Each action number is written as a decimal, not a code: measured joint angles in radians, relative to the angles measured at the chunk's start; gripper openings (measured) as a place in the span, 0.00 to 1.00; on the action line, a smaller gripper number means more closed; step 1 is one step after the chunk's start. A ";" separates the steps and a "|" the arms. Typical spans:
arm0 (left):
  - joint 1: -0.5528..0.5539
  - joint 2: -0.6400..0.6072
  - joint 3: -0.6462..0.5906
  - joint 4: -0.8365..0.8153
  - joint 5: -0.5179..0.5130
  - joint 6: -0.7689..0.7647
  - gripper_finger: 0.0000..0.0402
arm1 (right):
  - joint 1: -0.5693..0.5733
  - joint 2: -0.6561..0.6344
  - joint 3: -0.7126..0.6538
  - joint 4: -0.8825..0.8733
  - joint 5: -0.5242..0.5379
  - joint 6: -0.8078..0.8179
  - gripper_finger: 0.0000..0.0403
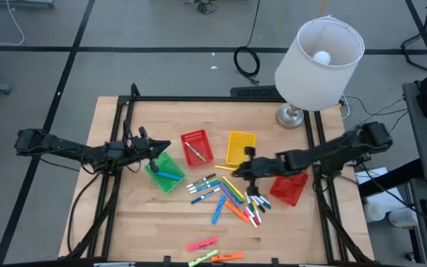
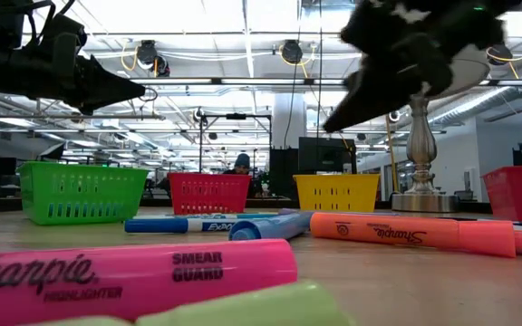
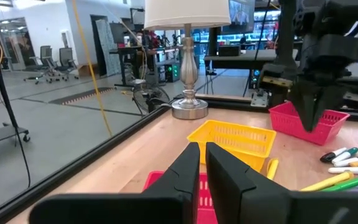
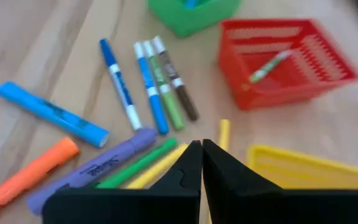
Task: Pick & Place Markers
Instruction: Put the top yellow pen into the yellow bin
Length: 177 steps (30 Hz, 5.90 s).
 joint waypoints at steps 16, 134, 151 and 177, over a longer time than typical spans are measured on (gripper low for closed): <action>0.000 0.000 0.000 -0.015 0.000 0.006 0.09 | -0.128 0.465 0.527 -0.503 -0.089 -0.152 0.05; 0.000 0.000 0.000 -0.022 0.002 -0.011 0.09 | -0.060 0.560 0.628 -0.766 -0.101 0.092 0.20; 0.000 0.000 0.000 -0.022 0.002 -0.009 0.09 | -0.176 0.552 0.487 -0.618 -0.261 0.070 0.18; 0.000 0.000 0.000 -0.022 0.002 -0.011 0.09 | -0.140 0.474 0.442 -0.517 -0.110 -0.068 0.04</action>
